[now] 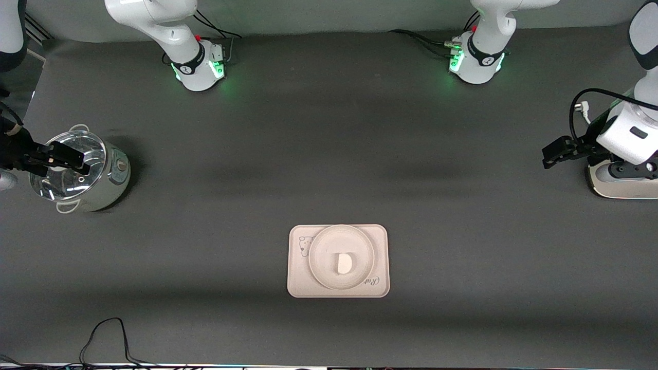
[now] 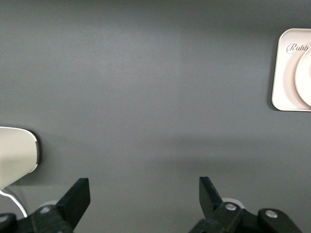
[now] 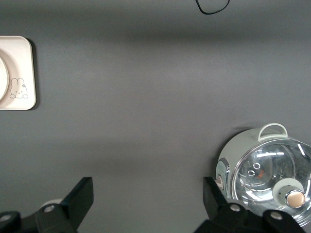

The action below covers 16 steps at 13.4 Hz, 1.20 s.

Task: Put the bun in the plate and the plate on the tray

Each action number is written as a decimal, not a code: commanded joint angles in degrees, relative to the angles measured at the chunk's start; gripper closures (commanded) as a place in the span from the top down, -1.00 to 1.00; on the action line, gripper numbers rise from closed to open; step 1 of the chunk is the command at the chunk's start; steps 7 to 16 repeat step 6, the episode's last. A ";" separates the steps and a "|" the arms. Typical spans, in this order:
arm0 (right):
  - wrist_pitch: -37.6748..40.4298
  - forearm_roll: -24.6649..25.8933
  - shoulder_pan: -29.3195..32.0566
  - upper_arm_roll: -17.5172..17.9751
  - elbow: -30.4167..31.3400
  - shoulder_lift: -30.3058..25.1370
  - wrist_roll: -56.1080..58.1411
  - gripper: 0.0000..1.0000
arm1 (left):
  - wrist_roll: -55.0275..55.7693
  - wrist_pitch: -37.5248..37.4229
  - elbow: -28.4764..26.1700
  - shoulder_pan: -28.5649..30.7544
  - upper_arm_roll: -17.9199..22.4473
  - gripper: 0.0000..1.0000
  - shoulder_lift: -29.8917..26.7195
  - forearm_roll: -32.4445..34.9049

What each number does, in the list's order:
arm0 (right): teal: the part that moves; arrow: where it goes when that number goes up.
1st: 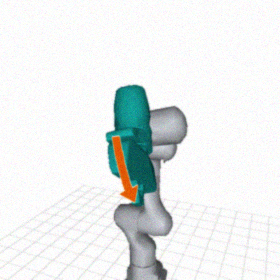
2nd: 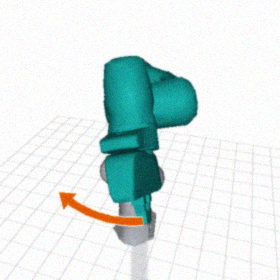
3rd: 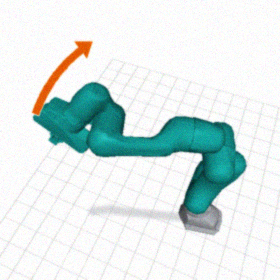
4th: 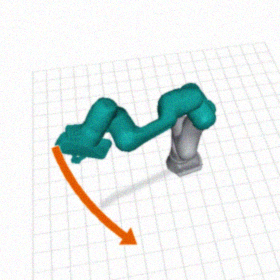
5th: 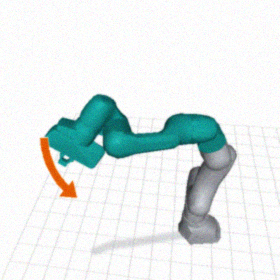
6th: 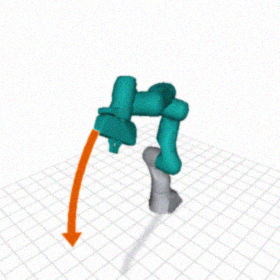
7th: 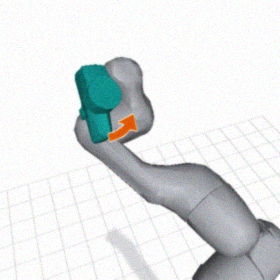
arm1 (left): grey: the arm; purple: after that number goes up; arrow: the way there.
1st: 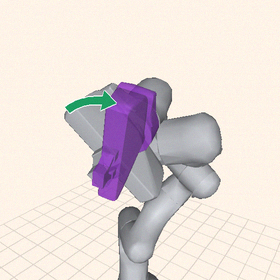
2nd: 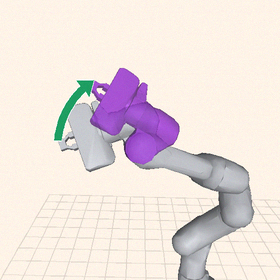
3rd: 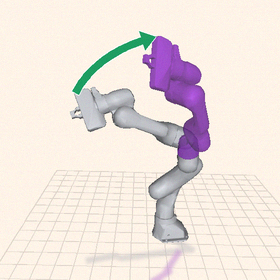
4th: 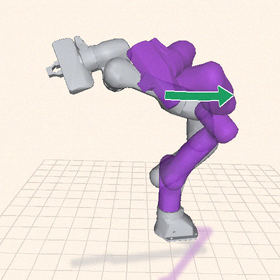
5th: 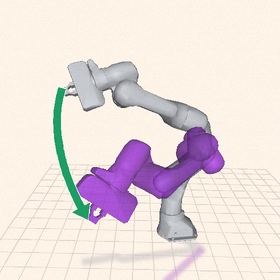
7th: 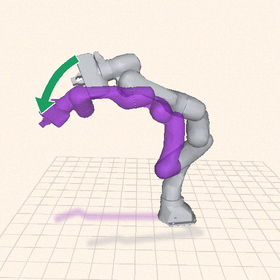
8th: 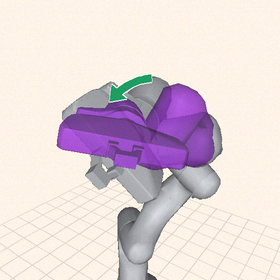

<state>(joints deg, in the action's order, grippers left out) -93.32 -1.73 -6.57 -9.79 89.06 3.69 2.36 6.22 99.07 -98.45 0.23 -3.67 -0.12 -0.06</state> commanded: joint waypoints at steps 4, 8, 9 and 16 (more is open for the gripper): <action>-0.63 1.29 -0.37 -0.50 1.03 -1.05 0.55 1.00 | 2.21 -2.39 0.45 -0.41 0.24 1.00 -0.14 0.41; -0.63 1.29 -0.29 -0.50 1.20 -0.79 0.63 1.00 | 2.04 -2.92 0.45 0.03 0.68 1.00 -0.23 0.41; -0.63 1.29 -0.29 -0.50 1.20 -0.79 0.63 1.00 | 2.04 -2.92 0.45 0.03 0.68 1.00 -0.23 0.41; -0.63 1.29 -0.29 -0.50 1.20 -0.79 0.63 1.00 | 2.04 -2.92 0.45 0.03 0.68 1.00 -0.23 0.41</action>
